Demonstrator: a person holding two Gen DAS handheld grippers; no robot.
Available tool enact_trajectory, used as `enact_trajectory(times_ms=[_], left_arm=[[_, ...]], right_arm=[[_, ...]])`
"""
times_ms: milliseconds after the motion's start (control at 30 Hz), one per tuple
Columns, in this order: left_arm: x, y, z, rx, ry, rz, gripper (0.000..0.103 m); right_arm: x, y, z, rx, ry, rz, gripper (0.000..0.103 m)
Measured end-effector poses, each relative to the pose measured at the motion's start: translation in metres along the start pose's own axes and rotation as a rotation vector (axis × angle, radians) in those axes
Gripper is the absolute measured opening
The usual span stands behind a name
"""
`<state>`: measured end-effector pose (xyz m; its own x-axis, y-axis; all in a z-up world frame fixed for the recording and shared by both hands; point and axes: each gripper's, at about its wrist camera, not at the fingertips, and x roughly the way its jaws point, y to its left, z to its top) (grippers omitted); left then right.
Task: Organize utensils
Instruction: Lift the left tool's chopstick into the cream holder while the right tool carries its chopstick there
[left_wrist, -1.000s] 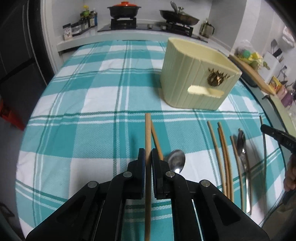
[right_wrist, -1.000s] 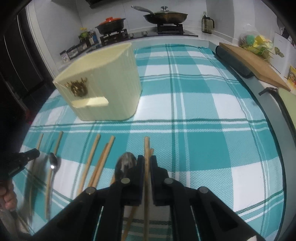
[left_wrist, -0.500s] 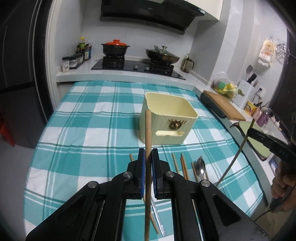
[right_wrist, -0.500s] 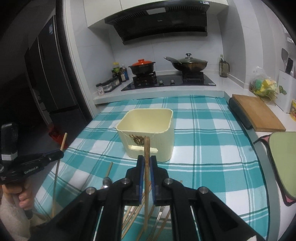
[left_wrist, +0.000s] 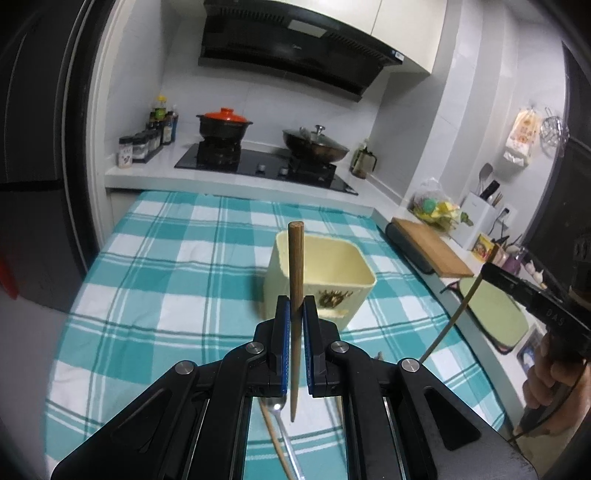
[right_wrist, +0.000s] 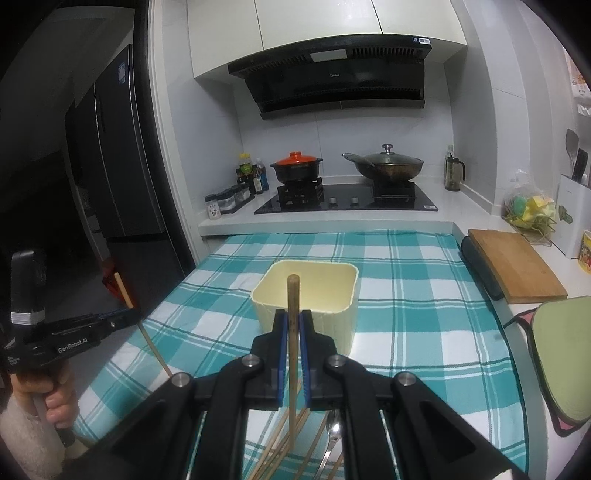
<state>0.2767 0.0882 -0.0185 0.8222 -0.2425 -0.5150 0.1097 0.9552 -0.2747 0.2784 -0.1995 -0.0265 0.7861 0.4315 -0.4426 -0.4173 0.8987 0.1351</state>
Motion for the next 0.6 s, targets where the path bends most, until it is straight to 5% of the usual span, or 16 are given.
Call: enact_trajectory(times_ms=[333, 467, 600], left_arm=[[0.041, -0.029, 0.12, 0.027, -0.162, -0.031, 0.005], [0.094, -0.03, 0.131, 0.023, -0.118, -0.004, 0.005], [0.156, -0.027, 0.115, 0.019, 0.005, 0.03, 0.005]], right_arm=[[0.022, -0.01, 0.111, -0.03, -0.212, -0.026, 0.006], [0.061, -0.019, 0.136, -0.026, -0.2, -0.029, 0.006], [0.115, -0.033, 0.131, -0.004, -0.079, -0.032, 0.006]])
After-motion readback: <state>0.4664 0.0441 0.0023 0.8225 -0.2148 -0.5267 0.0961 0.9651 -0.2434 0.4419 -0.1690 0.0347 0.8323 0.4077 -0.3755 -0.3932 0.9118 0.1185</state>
